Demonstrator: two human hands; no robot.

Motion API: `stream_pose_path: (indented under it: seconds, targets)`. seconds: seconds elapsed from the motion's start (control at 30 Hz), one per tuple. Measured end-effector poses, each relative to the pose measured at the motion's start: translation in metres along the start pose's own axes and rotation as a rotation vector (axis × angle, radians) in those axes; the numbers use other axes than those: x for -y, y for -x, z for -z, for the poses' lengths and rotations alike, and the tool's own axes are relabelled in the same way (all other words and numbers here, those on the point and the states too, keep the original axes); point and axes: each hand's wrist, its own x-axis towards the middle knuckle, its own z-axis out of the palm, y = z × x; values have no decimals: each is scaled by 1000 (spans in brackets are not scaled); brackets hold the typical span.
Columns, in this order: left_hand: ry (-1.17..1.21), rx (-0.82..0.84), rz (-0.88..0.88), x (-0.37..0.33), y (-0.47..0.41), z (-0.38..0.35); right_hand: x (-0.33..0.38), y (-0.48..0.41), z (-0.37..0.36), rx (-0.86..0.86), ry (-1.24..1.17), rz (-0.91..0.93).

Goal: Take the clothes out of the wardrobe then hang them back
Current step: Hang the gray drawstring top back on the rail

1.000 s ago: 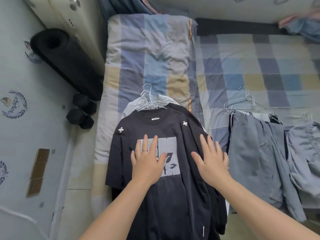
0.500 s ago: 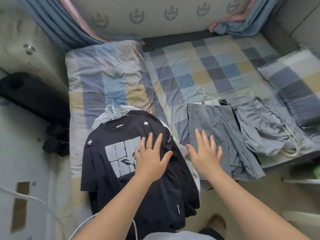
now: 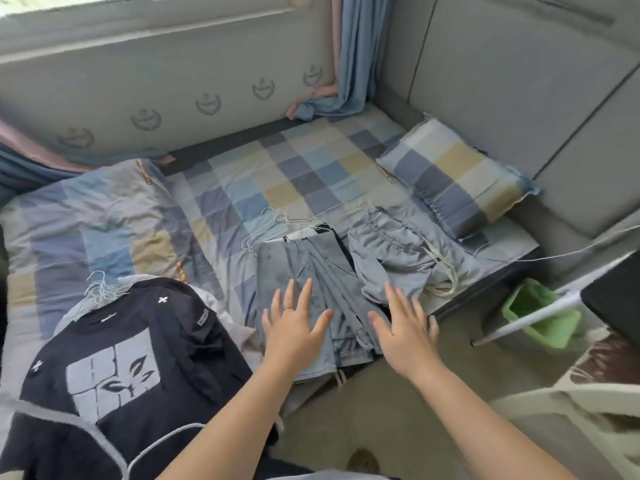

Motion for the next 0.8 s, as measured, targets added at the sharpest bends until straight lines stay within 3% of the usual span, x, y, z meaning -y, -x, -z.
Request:
stream_pose_path:
  seconds: [0.3,0.8]
  targets:
    - [3,-8,-141,-138,-57,-36,-105,-37,81,-46,-75,-114]
    - [92,82,-37,-216,-265,-56,-157,-250,170,41,107,-97]
